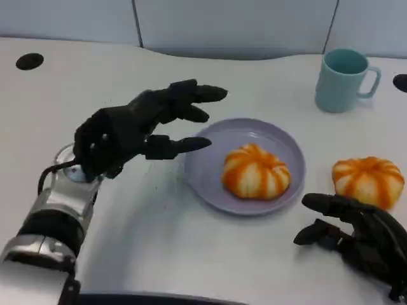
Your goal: Grasp the bread from the table and place it into the plate.
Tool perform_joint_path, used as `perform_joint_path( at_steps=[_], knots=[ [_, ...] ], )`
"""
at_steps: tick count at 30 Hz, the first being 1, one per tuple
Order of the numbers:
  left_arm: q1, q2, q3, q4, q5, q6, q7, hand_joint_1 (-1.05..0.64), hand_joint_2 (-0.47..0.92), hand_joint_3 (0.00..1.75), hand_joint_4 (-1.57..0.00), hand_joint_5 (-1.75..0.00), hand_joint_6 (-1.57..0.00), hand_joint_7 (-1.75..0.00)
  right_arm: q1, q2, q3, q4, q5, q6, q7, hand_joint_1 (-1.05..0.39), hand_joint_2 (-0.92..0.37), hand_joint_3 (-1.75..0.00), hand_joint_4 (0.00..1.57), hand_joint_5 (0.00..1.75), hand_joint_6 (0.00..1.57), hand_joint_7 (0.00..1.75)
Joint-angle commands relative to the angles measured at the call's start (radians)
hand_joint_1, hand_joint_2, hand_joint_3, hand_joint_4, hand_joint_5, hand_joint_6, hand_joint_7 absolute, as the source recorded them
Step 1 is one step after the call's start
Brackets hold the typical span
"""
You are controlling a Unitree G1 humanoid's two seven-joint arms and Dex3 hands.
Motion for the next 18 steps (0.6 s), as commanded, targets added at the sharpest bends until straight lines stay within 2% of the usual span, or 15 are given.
perform_joint_path(
  at_steps=[1, 6, 11, 16, 18],
  knots=[
    [0.092, 0.012, 0.067, -0.105, -0.109, 0.025, -0.059, -0.62, 0.92, 0.26, -0.27, -0.99, -0.46, -0.25, 0.010, -0.019, -0.011, 0.041, -0.007, -0.002, -0.011, -0.41, -0.92, -0.11, 0.57, 1.11, 0.98, 0.02],
    [0.205, -0.008, 0.118, -0.244, -0.222, 0.106, -0.102, -0.58, 0.92, 0.24, -0.35, -1.01, -0.52, -0.25, -0.009, -0.021, -0.022, 0.082, 0.000, -0.019, 0.007, -0.40, -0.92, -0.09, 0.58, 1.11, 0.99, 0.03],
    [0.270, -0.027, 0.149, -0.313, -0.304, 0.160, -0.149, -0.57, 0.92, 0.26, -0.33, -1.09, -0.54, -0.25, -0.017, -0.020, -0.027, 0.099, 0.000, -0.031, 0.012, -0.41, -0.92, -0.09, 0.59, 1.11, 0.99, 0.03],
    [0.363, -0.049, 0.195, -0.421, -0.404, 0.298, -0.159, -0.63, 0.92, 0.22, -0.35, -1.16, -0.60, -0.31, -0.022, -0.020, -0.031, 0.110, -0.003, -0.035, 0.012, -0.42, -0.92, -0.08, 0.59, 1.11, 0.98, 0.03],
    [0.416, -0.052, 0.216, -0.485, -0.459, 0.380, -0.171, -0.60, 0.92, 0.21, -0.31, -1.28, -0.58, -0.42, -0.022, -0.019, -0.029, 0.105, -0.005, -0.032, 0.009, -0.41, -0.92, -0.08, 0.59, 1.11, 0.99, 0.03]
  ],
)
